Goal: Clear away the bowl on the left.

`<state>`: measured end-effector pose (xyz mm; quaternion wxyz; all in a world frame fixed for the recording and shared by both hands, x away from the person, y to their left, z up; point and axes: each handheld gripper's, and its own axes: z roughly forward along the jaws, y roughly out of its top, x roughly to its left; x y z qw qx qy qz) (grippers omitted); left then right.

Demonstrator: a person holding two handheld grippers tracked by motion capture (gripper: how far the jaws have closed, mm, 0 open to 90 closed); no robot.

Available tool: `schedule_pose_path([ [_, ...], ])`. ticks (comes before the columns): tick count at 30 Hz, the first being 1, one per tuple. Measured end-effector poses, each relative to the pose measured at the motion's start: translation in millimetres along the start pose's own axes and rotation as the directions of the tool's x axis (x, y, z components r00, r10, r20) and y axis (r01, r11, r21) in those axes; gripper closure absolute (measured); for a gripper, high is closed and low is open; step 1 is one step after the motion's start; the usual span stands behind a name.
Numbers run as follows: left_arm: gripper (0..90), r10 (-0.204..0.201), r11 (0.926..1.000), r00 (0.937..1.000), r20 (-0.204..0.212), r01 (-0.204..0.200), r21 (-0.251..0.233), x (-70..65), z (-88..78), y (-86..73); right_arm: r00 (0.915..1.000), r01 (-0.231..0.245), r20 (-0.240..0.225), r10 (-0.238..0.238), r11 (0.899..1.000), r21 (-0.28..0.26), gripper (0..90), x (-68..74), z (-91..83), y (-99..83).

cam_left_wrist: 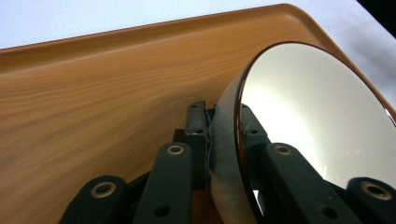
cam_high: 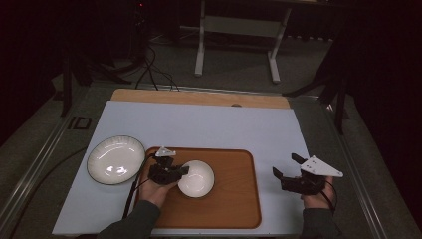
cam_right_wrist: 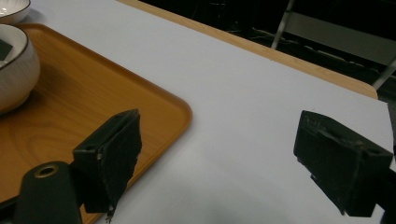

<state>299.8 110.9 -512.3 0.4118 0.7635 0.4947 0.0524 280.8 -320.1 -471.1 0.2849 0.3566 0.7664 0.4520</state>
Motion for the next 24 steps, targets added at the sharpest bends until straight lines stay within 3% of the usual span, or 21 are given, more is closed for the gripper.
schedule_pose_path([
  [5,72.1,0.009,0.9999,0.9999,-0.004,-0.009,0.013,0.0,0.8,0.3,1.0000,0.000,0.000,0.000,1.000,-0.001,14.6,-0.1,-0.3,0.0],
  [10,63.9,0.034,0.9992,0.9994,-0.004,-0.034,-0.020,-1.5,-6.9,4.3,1.0000,0.000,0.002,0.000,1.000,-0.003,14.6,-0.6,-1.0,0.0],
  [13,59.6,0.019,0.9990,0.9997,0.016,-0.018,-0.041,2.4,-13.9,6.7,1.0000,0.002,0.002,-0.002,1.000,-0.005,14.6,-0.5,-1.1,0.1],
  [18,55.4,0.025,0.9976,0.9997,0.008,-0.024,-0.065,8.9,-29.8,12.0,1.0000,0.001,0.003,-0.001,1.000,-0.008,14.6,-0.7,-1.3,0.1],
  [24,52.2,0.037,0.9940,0.9975,-0.061,-0.043,-0.101,15.7,-48.8,16.3,1.0000,0.001,0.002,-0.001,1.000,-0.008,14.6,-0.8,-1.7,0.0],
])
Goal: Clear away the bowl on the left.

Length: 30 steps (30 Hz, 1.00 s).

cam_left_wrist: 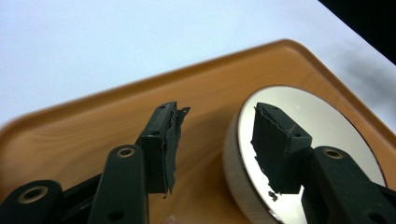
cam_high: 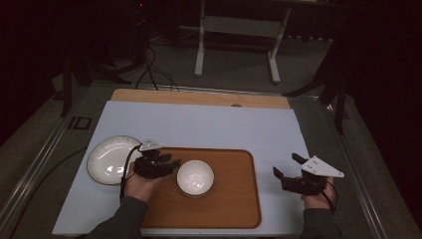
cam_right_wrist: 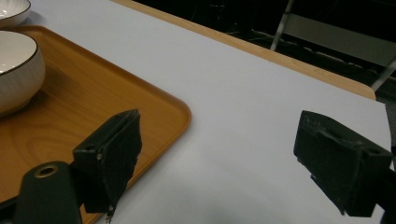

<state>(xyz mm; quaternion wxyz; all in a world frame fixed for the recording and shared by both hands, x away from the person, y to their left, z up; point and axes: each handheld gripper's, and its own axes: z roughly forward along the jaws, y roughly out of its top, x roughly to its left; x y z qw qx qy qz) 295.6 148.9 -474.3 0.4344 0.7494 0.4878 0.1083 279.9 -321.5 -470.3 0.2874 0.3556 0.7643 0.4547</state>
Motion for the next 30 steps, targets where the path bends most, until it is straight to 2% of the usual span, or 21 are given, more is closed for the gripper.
schedule_pose_path([
  [6,50.1,-0.004,0.9992,0.9979,-0.065,0.001,-0.039,10.9,-17.0,3.8,1.0000,0.001,0.000,-0.001,1.000,-0.001,14.6,-0.1,-0.3,0.0],
  [12,47.0,0.000,0.9975,0.9898,-0.142,-0.010,-0.069,23.3,-34.1,5.6,1.0000,-0.001,0.000,0.001,1.000,-0.001,14.6,-0.1,-0.5,0.0],
  [23,42.3,-0.013,0.9940,0.9780,-0.208,-0.010,-0.109,48.3,-59.0,2.1,1.0000,-0.004,0.002,0.004,1.000,-0.002,14.6,-0.6,-0.9,0.0],
  [30,37.5,-0.021,0.9907,0.9608,-0.276,-0.017,-0.135,60.8,-69.6,-3.2,1.0000,-0.008,0.002,0.008,1.000,-0.008,14.6,-1.1,-1.4,-0.2],
])
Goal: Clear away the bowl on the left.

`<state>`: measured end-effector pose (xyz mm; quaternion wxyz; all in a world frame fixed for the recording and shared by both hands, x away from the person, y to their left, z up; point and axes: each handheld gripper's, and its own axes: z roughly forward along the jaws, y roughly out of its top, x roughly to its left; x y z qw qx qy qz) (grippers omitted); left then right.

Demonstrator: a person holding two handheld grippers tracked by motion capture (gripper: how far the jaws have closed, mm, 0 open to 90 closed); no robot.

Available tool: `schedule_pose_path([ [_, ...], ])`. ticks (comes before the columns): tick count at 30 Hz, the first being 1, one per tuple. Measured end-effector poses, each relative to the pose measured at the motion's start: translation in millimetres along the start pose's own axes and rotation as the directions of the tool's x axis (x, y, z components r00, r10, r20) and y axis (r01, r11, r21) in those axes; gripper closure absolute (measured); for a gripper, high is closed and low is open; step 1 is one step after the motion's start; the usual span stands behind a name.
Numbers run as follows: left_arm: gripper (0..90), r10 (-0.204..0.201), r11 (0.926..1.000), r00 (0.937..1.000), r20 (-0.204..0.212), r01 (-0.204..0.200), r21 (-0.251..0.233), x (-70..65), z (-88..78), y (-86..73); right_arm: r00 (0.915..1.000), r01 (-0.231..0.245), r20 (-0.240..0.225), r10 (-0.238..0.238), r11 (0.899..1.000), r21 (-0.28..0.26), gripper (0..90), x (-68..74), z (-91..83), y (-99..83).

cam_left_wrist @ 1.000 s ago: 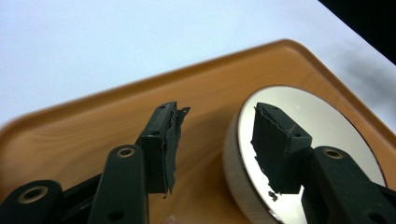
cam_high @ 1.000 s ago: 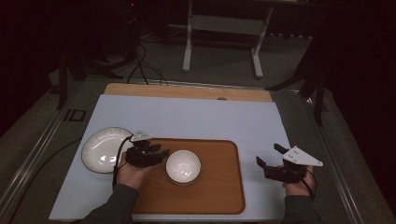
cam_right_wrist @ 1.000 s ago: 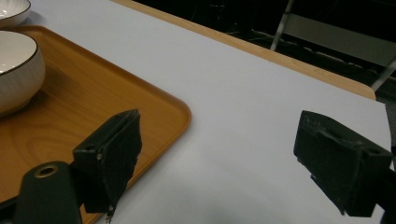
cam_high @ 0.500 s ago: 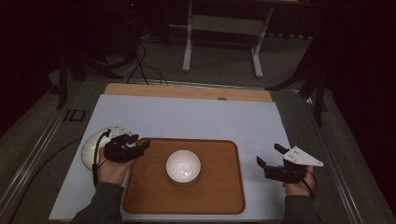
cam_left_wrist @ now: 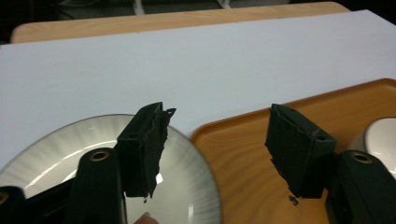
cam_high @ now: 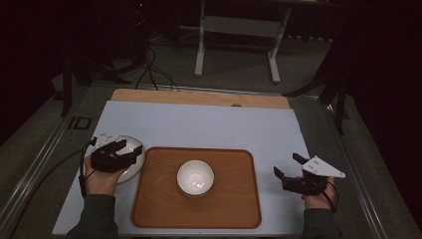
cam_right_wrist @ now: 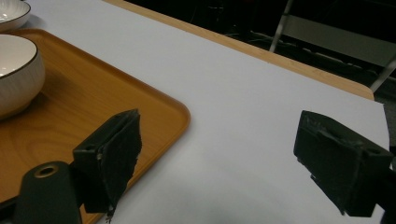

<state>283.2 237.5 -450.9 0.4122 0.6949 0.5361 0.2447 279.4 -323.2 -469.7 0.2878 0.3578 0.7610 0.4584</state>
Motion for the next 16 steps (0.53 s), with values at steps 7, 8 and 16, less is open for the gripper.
schedule_pose_path([
  [7,32.5,-0.023,0.9987,0.9990,-0.037,0.021,-0.046,15.4,-9.2,-4.4,1.0000,-0.006,-0.003,0.006,1.000,-0.006,14.6,-0.2,-0.7,0.0],
  [8,32.4,-0.027,0.9983,0.9988,-0.041,0.025,-0.052,17.3,-10.3,-5.0,1.0000,-0.007,-0.004,0.007,1.000,-0.006,14.6,-0.3,-0.8,0.0],
  [16,31.7,-0.051,0.9967,0.9958,-0.076,0.046,-0.067,26.8,-13.6,-10.1,0.9999,-0.011,-0.002,0.011,1.000,-0.009,14.6,-0.7,-0.6,-0.2],
])
